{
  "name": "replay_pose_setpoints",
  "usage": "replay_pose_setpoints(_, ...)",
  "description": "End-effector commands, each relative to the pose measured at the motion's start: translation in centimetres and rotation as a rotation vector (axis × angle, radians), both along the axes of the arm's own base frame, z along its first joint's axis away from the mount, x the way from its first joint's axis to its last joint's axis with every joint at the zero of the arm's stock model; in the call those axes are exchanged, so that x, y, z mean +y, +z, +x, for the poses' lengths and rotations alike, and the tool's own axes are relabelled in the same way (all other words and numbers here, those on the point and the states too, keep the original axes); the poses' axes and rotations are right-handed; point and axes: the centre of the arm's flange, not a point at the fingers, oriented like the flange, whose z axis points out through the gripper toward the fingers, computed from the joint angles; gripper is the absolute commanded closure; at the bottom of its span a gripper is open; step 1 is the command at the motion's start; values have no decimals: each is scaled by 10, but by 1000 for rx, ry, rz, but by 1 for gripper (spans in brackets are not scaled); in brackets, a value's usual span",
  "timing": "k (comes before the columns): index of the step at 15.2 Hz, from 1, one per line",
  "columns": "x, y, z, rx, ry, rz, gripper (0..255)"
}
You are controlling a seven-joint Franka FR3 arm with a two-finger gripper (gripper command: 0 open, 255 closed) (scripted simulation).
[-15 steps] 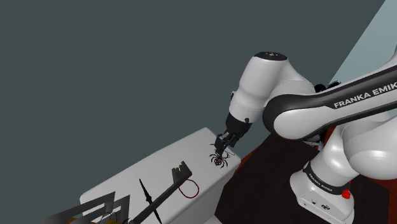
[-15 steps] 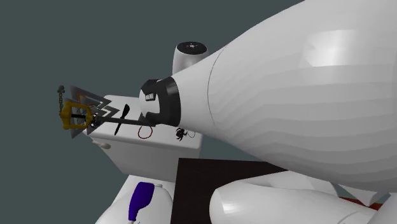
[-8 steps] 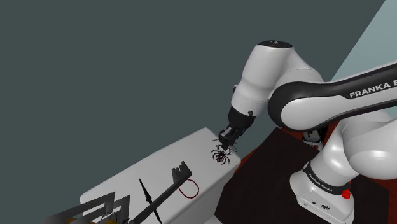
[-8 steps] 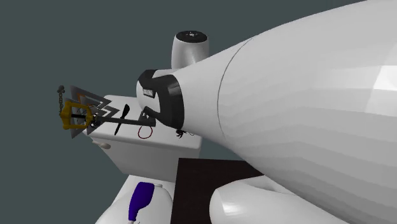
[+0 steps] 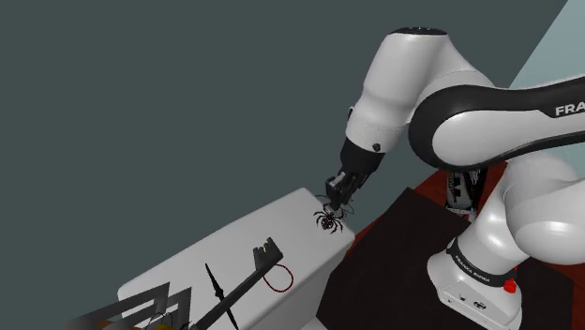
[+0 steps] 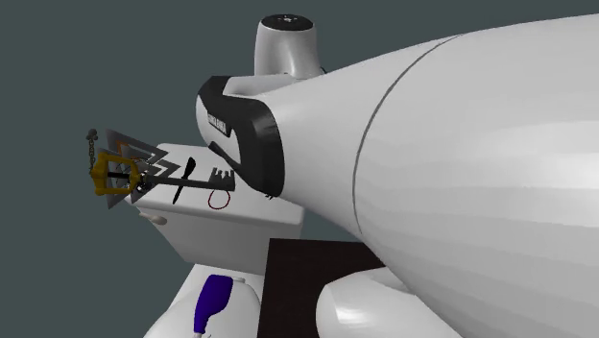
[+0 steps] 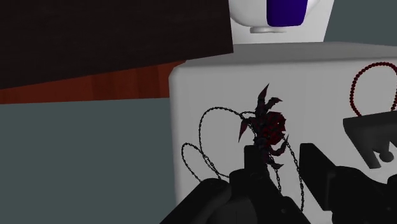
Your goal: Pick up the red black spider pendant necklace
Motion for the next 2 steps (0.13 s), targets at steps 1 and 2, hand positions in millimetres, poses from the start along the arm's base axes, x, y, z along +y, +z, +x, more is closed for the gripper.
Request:
replay_pose_setpoints(1, 0, 6, 0, 0, 0, 0, 255)
replay_pose_setpoints(2, 0, 6, 0, 0, 0, 0, 255)
